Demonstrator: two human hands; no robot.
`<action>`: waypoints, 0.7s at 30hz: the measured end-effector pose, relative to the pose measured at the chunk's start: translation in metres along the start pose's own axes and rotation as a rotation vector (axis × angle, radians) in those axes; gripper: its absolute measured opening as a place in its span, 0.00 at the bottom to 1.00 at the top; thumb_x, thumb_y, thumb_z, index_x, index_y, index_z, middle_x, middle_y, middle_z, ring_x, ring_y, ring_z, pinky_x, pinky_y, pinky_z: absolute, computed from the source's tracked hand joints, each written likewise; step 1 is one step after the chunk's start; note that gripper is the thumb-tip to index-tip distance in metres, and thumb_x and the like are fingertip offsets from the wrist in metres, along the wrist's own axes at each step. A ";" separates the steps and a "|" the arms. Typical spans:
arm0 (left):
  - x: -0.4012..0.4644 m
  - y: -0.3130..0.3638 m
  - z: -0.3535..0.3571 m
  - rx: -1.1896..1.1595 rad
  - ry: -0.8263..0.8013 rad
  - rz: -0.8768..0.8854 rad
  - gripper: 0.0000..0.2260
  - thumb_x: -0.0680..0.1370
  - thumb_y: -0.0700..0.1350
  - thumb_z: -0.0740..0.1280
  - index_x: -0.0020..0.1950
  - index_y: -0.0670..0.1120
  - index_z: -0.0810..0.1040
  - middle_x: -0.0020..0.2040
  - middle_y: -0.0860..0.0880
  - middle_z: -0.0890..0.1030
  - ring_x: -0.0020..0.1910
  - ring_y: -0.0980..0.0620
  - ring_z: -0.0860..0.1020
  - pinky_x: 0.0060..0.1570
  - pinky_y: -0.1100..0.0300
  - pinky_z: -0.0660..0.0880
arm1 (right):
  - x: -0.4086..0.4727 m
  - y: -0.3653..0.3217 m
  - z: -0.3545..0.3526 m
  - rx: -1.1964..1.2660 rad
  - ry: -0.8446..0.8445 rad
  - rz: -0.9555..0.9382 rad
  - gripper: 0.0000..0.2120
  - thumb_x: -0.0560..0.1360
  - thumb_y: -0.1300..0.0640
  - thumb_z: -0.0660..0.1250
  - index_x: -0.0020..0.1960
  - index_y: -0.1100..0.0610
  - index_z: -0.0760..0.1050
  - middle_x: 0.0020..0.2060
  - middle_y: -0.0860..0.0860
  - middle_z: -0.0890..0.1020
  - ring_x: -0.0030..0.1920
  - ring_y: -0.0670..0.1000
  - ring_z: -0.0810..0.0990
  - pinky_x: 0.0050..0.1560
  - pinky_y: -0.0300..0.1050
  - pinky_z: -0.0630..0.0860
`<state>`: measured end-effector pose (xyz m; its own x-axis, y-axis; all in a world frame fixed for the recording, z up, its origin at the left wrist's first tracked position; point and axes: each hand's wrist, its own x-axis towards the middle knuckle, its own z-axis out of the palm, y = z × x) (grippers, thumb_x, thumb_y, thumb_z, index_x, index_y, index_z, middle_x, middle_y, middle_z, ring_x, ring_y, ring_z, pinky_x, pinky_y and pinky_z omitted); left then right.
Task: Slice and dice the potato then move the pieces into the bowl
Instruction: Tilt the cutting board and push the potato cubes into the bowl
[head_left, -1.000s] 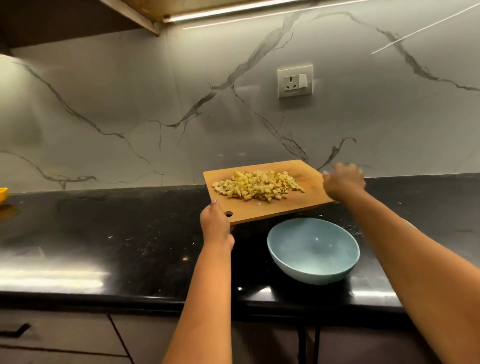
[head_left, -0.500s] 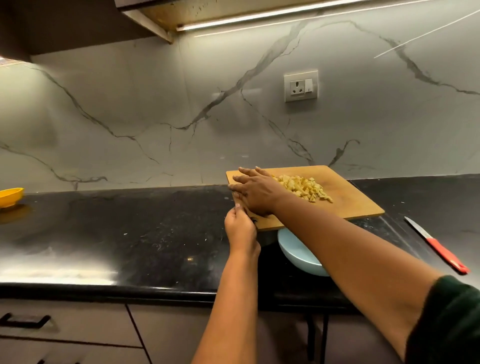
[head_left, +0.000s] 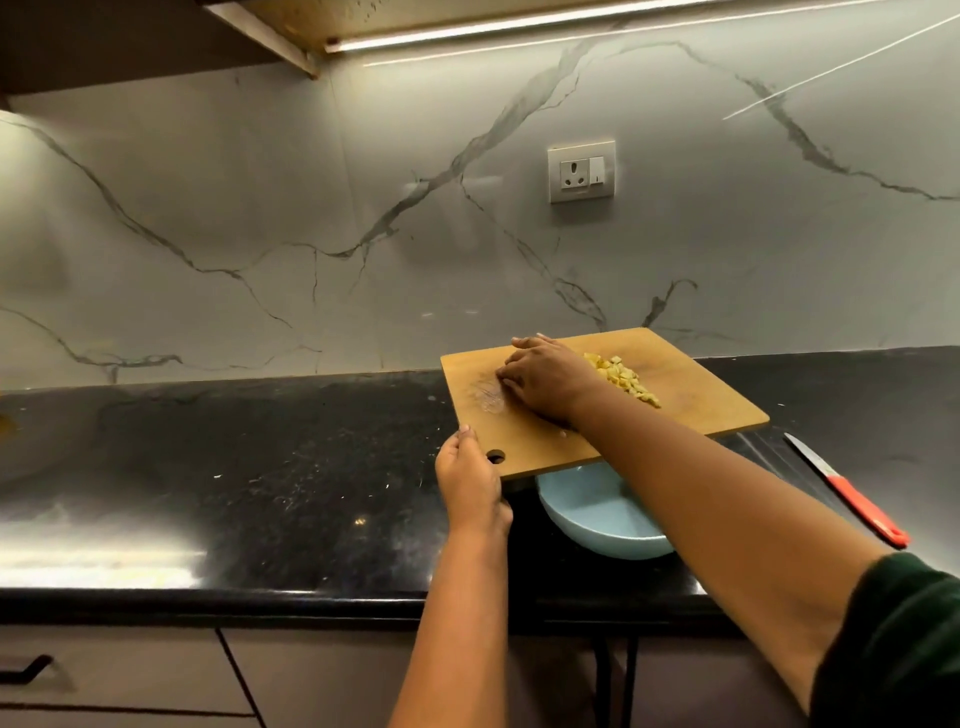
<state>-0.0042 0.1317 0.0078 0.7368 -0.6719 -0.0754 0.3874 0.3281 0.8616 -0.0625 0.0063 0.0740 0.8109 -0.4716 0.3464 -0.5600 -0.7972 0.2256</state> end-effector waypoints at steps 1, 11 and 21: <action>0.000 -0.001 0.000 0.004 -0.001 0.010 0.13 0.85 0.45 0.56 0.48 0.42 0.77 0.42 0.43 0.79 0.41 0.46 0.77 0.40 0.52 0.77 | -0.001 0.007 0.001 0.009 -0.008 0.022 0.18 0.84 0.50 0.51 0.70 0.49 0.72 0.69 0.47 0.73 0.76 0.51 0.59 0.75 0.50 0.53; 0.000 0.001 -0.003 -0.032 -0.013 0.000 0.12 0.85 0.45 0.56 0.49 0.43 0.76 0.42 0.44 0.79 0.41 0.46 0.78 0.43 0.51 0.78 | -0.009 0.047 -0.045 0.665 0.144 0.314 0.12 0.79 0.55 0.65 0.61 0.56 0.79 0.58 0.52 0.81 0.59 0.50 0.77 0.63 0.44 0.72; 0.001 -0.002 -0.014 -0.038 0.028 -0.021 0.10 0.85 0.44 0.57 0.55 0.40 0.76 0.42 0.44 0.79 0.39 0.49 0.79 0.29 0.61 0.78 | -0.088 0.078 -0.047 0.440 -0.046 0.603 0.26 0.74 0.36 0.64 0.51 0.60 0.80 0.44 0.55 0.83 0.44 0.51 0.79 0.43 0.43 0.74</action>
<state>0.0039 0.1395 -0.0013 0.7435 -0.6600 -0.1076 0.4229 0.3394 0.8402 -0.1854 0.0033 0.1035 0.3969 -0.8820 0.2540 -0.7976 -0.4683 -0.3801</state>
